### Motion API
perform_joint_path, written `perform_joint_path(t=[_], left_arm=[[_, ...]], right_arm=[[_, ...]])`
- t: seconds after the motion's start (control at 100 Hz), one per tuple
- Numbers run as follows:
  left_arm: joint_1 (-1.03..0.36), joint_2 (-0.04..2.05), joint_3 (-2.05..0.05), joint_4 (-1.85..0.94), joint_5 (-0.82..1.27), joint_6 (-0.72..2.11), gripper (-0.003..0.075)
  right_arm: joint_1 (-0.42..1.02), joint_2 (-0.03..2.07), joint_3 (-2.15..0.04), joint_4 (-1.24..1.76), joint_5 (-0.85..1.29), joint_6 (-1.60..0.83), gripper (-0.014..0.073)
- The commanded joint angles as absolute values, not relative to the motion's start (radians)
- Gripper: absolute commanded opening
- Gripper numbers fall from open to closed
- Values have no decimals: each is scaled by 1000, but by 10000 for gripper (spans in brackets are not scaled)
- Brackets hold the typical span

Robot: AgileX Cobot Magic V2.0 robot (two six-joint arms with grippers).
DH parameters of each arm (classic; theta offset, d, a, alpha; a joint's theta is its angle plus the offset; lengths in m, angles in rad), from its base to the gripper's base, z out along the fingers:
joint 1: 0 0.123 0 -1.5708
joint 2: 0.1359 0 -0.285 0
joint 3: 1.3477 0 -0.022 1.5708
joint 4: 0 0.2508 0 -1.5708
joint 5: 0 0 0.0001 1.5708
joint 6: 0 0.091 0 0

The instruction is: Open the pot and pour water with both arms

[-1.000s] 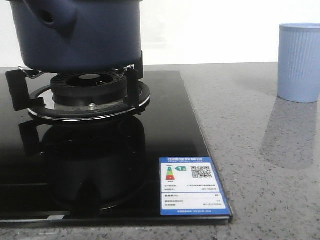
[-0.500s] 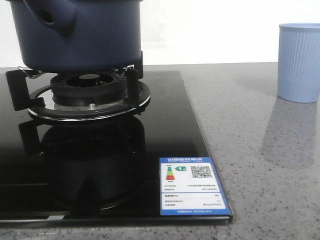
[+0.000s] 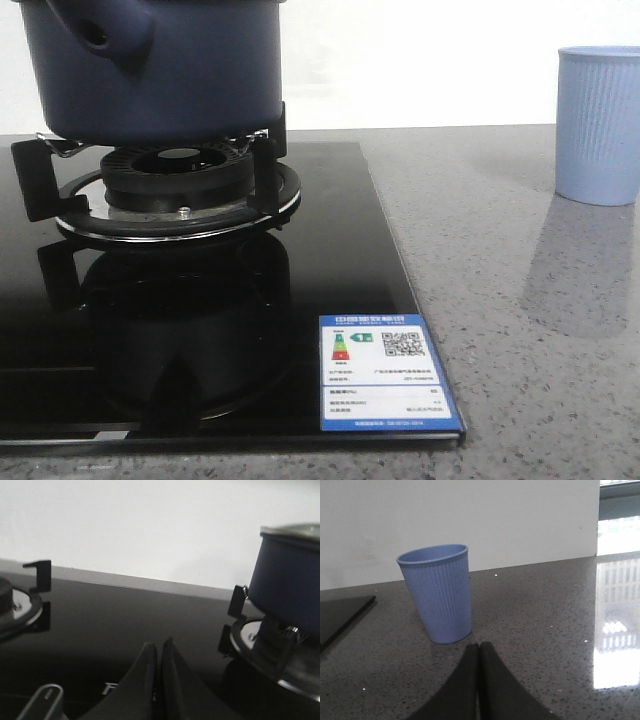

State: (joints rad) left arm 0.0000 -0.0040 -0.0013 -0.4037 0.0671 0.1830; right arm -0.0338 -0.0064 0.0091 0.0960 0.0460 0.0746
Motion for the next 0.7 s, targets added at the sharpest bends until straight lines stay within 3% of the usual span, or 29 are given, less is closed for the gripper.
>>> perform_joint_path(t=[0.0, 0.1, 0.29, 0.5, 0.69], left_arm=[[1, -29, 13, -537, -15, 175, -16], [1, -29, 13, -684, -19, 175, -16], [1, -29, -9, -828, -40, 175, -16], [1, 1, -173, -746, 47, 227, -16], [1, 177, -420, -625, 273, 323, -16]], right_arm=[[-40, -31, 26, 217, -46, 69, -61], [-40, -31, 26, 380, -58, 69, -61], [-40, -31, 3, 414, -34, 69, -60], [-40, -4, -144, 368, 103, 43, -60], [-40, 167, -331, 255, 279, 37, -61]])
